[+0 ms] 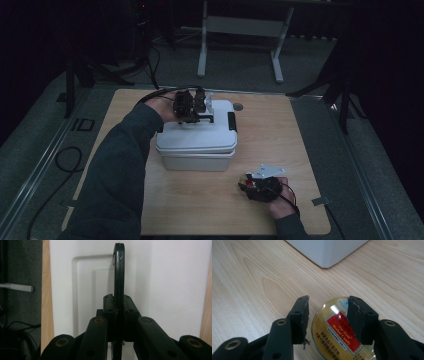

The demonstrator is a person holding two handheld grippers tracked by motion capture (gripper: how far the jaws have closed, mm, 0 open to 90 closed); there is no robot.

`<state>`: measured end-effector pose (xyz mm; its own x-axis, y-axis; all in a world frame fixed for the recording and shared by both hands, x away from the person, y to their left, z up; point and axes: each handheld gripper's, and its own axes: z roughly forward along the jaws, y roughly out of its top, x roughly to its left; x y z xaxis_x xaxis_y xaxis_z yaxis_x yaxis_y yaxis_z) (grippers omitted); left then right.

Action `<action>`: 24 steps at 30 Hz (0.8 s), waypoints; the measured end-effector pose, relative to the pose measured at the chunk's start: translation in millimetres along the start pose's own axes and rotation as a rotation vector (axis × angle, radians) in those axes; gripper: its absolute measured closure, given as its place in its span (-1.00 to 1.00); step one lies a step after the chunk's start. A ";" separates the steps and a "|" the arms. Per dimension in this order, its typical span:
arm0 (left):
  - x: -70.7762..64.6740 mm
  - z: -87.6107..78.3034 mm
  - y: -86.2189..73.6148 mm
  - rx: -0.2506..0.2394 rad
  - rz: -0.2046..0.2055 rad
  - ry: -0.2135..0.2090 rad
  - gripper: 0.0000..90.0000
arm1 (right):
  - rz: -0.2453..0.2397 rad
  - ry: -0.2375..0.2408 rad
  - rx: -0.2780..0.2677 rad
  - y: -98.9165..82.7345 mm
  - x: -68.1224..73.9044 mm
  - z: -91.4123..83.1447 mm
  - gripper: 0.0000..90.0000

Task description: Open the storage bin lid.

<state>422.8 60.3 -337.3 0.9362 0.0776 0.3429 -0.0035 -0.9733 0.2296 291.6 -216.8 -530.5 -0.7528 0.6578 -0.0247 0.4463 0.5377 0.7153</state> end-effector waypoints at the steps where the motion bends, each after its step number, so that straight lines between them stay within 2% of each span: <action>1: 0.4 -1.0 -0.8 0.004 0.000 0.002 0.88 | 0.000 0.000 0.000 0.0 0.0 0.0 0.14; 14: 2.3 -12.1 -12.6 0.009 -0.039 0.025 0.88 | -0.001 0.000 0.000 0.1 0.2 0.1 0.14; 24: 3.7 -17.0 -18.7 0.018 -0.055 0.032 0.88 | -0.002 0.000 0.000 0.1 0.2 0.1 0.14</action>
<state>420.3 82.5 -324.8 0.9232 0.1375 0.3588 0.0541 -0.9710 0.2329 291.6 -216.6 -530.5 -0.7538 0.6566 -0.0260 0.4447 0.5389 0.7154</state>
